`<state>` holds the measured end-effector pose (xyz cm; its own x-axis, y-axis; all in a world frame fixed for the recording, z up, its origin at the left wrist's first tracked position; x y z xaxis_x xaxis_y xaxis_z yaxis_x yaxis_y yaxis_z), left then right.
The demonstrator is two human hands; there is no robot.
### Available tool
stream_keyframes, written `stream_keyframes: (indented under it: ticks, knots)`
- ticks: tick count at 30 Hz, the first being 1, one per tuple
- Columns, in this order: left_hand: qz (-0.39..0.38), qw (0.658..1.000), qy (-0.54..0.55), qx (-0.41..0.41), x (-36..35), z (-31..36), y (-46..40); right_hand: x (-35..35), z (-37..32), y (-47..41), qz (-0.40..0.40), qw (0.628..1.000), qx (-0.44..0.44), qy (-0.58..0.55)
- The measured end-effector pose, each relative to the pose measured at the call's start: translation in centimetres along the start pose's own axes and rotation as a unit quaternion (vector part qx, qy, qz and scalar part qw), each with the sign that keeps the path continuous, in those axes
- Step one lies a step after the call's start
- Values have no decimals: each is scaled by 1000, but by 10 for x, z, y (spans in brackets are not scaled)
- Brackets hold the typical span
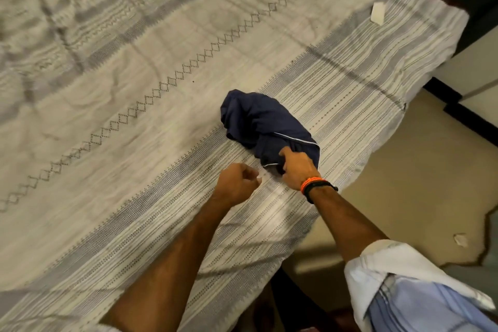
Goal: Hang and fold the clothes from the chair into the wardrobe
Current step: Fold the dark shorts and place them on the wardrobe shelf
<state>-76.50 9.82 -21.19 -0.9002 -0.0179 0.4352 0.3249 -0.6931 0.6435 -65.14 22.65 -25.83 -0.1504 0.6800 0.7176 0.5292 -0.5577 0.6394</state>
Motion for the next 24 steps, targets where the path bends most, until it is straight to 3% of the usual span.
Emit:
stream_keyframes:
  ticks: [3, 6, 10, 14, 17, 20, 24]
  knots:
    - [-2, 1000, -9, -12, -2, 1, 10, -14, 1, 3, -43, 994, 2, 99]
    - [-4, 1000, -7, -16, -5, -8, 12, -33, 2, -3, -80, 994, -5, 74]
    - [1, 1000, 3, -4, -5, -18, 11, -17, -5, 6, 42, 990, 7, -134]
    - [10, 999, 40, 19, -3, -17, 16, 20, -11, 44, 92, 948, 29, -304]
    - [58, 993, 106, 13, 7, -3, 34, 44, -15, 81, 105, 895, 51, -431]
    - [95, 983, 142, -61, 25, 28, 58, 62, -24, 117, 80, 869, 95, -479]
    - [72, 979, 63, -179, 38, 75, 101, 84, -34, 173, 58, 820, 164, -546]
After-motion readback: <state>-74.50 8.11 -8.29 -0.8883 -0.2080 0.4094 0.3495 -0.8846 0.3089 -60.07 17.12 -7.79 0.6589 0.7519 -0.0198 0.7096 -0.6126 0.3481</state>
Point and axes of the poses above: each hand's wrist, its own y-axis away from the middle knuckle, its own x-axis out of the back of the hand, z = x × y, the point moved 8 cm from there along -y, towards the middle knuckle, and after that the axes turned 6 degrees about -z, right-handed, at the moved point
